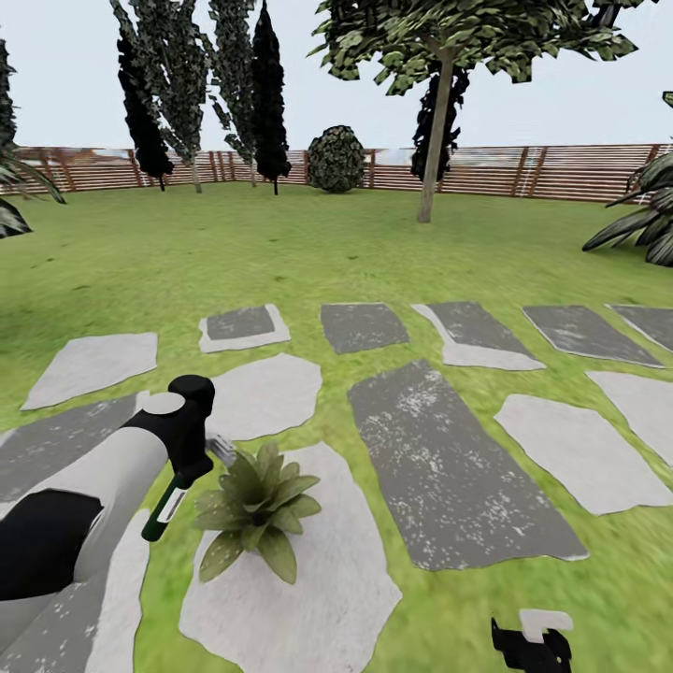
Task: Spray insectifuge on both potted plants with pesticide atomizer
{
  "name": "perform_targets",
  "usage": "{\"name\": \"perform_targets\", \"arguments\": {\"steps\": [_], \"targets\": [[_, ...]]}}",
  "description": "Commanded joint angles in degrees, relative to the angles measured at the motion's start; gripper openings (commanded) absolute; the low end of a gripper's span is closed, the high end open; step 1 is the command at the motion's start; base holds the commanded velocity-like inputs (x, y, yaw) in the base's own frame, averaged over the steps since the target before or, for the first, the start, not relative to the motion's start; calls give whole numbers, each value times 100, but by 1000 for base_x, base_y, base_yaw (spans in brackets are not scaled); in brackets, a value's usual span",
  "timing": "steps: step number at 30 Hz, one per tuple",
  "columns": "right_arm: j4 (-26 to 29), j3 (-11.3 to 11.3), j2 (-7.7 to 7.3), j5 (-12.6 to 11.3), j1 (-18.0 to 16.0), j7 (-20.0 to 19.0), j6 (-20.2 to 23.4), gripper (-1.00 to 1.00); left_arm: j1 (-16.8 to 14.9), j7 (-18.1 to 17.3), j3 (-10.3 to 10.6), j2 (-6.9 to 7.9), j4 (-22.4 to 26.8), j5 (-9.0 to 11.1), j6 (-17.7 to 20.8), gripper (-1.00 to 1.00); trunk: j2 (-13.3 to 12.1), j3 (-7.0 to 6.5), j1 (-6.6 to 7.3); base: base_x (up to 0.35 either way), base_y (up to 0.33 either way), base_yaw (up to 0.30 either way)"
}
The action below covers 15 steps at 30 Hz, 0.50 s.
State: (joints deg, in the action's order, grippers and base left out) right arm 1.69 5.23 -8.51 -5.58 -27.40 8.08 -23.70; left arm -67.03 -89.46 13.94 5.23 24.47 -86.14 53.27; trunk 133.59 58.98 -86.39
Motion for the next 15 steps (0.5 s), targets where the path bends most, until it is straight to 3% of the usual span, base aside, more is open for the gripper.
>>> {"name": "perform_targets", "arguments": {"steps": [1, 8, 15], "targets": [[-2, 50, -1, -58, -2, 7, -14, 100, -4, -54, 23, 5, 5, -34, 63, -100, 2, 5, -1, 264, -163, 73], [-17, 54, -10, -49, -2, 1, -20, 100, 24, -54, 30, 53, 2, -42, 69, -100, 2, 5, -1, 272, -147, 10], [-2, 56, 10, -49, -2, 0, -20, 100, 97, -54, 25, 109, -1, -51, 70, -100, 2, 8, -1, 40, -257, 40]]}}
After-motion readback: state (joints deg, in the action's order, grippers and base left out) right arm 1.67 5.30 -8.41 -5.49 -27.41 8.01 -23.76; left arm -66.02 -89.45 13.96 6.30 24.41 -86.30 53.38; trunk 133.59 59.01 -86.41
